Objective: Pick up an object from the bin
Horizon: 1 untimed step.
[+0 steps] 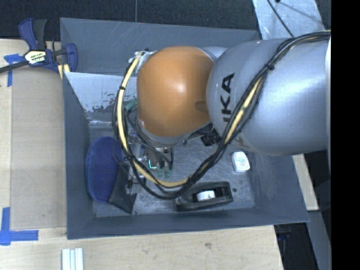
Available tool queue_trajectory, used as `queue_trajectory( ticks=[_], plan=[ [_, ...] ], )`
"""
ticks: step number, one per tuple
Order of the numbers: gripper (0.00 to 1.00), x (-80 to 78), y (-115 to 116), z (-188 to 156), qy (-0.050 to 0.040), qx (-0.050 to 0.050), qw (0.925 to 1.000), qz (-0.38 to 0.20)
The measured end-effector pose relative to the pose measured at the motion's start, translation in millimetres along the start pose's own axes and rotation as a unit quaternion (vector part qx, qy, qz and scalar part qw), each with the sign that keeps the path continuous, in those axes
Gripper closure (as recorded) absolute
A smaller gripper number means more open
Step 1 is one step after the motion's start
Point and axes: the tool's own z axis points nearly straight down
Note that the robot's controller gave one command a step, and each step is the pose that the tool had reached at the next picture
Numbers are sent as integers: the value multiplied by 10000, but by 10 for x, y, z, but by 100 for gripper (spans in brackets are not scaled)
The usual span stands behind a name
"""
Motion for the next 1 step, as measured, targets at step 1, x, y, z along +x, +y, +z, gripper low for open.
queue_trajectory(
  ticks=[1],
  plan=[
    [0,-84,-625,1672,0,10,9993,-363]
  ],
)
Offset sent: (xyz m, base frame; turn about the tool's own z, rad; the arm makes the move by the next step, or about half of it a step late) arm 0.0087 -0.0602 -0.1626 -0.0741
